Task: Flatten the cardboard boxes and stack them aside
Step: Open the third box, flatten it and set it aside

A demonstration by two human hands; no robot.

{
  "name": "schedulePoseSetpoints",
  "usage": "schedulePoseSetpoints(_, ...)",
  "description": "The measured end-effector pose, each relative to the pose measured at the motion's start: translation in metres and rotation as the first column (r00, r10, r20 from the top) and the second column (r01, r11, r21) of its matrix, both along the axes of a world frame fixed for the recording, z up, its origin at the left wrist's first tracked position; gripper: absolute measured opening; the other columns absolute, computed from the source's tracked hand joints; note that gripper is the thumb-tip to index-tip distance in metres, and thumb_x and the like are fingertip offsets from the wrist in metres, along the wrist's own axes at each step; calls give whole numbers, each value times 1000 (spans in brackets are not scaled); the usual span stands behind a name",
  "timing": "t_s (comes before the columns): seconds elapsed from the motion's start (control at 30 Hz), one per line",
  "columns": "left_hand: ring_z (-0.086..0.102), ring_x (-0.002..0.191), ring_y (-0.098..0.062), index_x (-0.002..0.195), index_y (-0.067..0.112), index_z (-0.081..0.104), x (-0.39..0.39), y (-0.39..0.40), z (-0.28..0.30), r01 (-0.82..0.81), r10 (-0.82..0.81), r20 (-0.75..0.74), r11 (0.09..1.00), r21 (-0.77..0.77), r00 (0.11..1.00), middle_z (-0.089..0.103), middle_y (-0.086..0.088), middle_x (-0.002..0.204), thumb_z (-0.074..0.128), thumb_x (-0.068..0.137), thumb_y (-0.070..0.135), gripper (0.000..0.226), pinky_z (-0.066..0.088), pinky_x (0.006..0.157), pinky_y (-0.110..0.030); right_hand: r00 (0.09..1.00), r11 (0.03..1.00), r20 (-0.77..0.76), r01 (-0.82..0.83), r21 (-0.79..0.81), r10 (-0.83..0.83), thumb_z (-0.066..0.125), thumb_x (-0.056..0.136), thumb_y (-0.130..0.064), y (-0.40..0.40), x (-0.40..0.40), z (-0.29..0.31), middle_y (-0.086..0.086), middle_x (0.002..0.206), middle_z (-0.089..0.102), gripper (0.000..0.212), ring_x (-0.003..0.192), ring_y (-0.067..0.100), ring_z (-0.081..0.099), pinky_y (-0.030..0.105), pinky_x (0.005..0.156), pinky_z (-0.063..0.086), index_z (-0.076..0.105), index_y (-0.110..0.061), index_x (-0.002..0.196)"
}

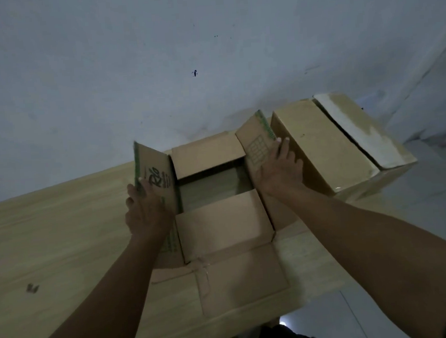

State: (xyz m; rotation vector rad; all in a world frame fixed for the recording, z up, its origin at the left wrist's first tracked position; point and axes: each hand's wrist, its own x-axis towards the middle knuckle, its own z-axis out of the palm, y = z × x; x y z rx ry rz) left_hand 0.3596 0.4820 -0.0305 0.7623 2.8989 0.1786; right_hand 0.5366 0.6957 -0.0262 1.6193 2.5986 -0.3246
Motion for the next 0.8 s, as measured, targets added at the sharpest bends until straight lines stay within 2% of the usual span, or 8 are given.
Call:
schedulePoseSetpoints(0.1,3,146,-40,151,4,12,-6,-1,-15,-19,12,-72,996,-86,997,-1,-18,159,60,82,54,98,18,111,-61,999,999,51,16,-40,-13,39,96,-59,8,6,-12,24,164,-12,98,152,40,-2,54,122,10,-10,0,156)
schedulePoseSetpoints(0.2,-12,148,-36,153,1,3,-8,5,-31,-72,66,-43,982,-177,997,-8,-16,162,50,81,70,110,-1,113,-63,990,991,139,-17,-134,36,29,94,-68,8,1,-25,22,165,-9,99,153,36,-9,54,123,-1,-4,1,157)
schedulePoseSetpoints(0.3,1,149,-33,154,0,5,-10,12,-48,-125,142,149,985,-117,979,-3,-16,163,52,83,69,109,14,117,-53,999,948,46,9,-318,6,42,95,-62,-2,-14,-38,18,163,15,92,147,35,21,48,115,27,11,-1,157)
schedulePoseSetpoints(0.37,17,146,-35,152,-2,17,-16,16,-56,-189,193,226,981,-40,955,12,-17,160,56,83,64,103,26,116,-48,998,941,-50,13,-338,-32,49,96,-50,-3,-19,-49,17,149,41,71,129,32,46,39,97,45,37,-3,148)
schedulePoseSetpoints(0.43,41,133,-36,143,-3,37,-21,18,-62,-210,204,224,978,4,953,37,-20,148,61,84,57,88,41,105,-43,991,940,-121,19,-340,-64,52,97,-42,2,-19,-52,13,125,63,47,104,27,60,28,77,47,61,-7,126)
schedulePoseSetpoints(0.57,61,98,-34,105,3,66,-32,22,-66,-189,169,341,982,27,925,64,-17,108,57,94,39,39,45,74,-32,986,877,-119,50,-478,-120,57,97,-32,18,-22,-47,12,116,63,37,97,26,58,25,74,41,62,-7,124)
schedulePoseSetpoints(0.67,61,89,-33,95,-1,68,-39,18,-69,-202,112,502,971,129,857,65,-19,96,53,98,30,34,39,69,-30,982,826,-129,41,-562,-137,57,96,-30,24,-28,-47,14,126,60,42,110,31,59,28,82,46,55,-7,132)
schedulePoseSetpoints(0.8,65,86,-32,90,2,73,-46,12,-66,-182,82,485,970,163,870,69,-18,90,60,91,32,33,42,68,-29,979,815,-131,55,-577,-158,54,98,-27,19,-31,-45,13,122,61,35,99,26,56,29,79,46,56,-6,126)
